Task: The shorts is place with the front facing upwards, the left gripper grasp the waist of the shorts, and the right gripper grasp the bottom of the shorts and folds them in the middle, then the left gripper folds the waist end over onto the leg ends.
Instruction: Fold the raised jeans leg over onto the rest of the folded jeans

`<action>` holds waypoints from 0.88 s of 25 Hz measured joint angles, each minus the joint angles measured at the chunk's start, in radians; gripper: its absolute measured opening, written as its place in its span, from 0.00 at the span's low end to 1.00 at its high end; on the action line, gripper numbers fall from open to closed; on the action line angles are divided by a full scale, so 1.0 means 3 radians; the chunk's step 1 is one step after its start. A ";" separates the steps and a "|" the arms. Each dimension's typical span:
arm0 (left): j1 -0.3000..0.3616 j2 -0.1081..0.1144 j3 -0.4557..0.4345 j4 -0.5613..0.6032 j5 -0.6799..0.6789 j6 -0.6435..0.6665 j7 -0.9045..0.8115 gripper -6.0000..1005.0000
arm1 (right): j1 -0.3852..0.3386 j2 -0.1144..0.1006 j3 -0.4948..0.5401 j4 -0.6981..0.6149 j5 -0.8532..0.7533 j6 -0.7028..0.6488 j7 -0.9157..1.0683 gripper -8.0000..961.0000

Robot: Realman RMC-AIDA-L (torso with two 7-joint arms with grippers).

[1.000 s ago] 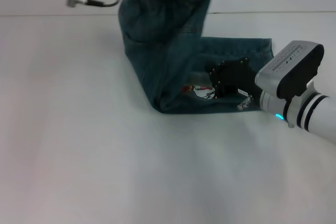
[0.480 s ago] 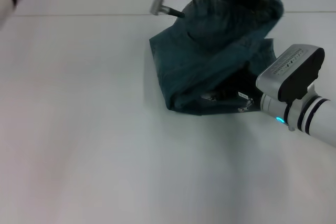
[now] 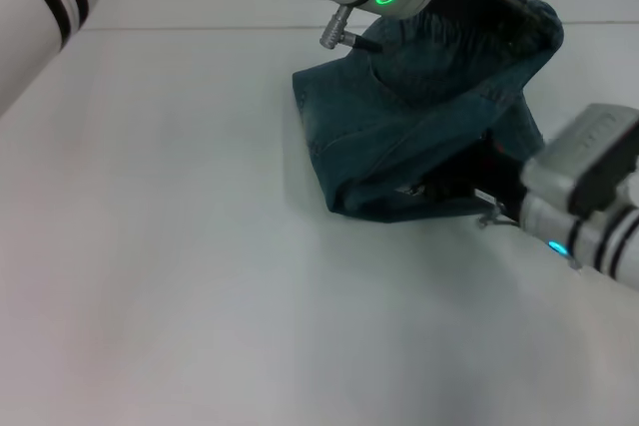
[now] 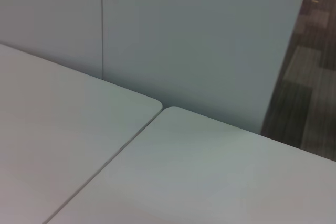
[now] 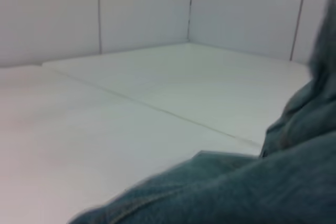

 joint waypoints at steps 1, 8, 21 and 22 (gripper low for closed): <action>0.0005 0.0003 0.0001 -0.0002 0.0000 -0.0005 0.0002 0.12 | -0.0080 -0.0008 -0.0023 -0.0049 -0.0011 -0.0136 0.0034 0.03; 0.0068 0.0007 0.0017 -0.0006 0.0011 -0.0049 0.0022 0.12 | -0.0903 -0.0037 -0.0637 -0.0968 -0.0064 -0.1098 0.0748 0.03; 0.0128 0.0003 0.0458 0.0022 -0.0050 -0.0142 0.0272 0.14 | -0.1523 -0.0097 -0.0679 -0.1845 -0.0795 -0.2095 0.1501 0.04; 0.0145 0.0003 0.0541 0.0040 -0.0091 -0.0133 0.0345 0.14 | -0.1525 -0.0098 -0.0658 -0.1838 -0.0804 -0.2091 0.1502 0.04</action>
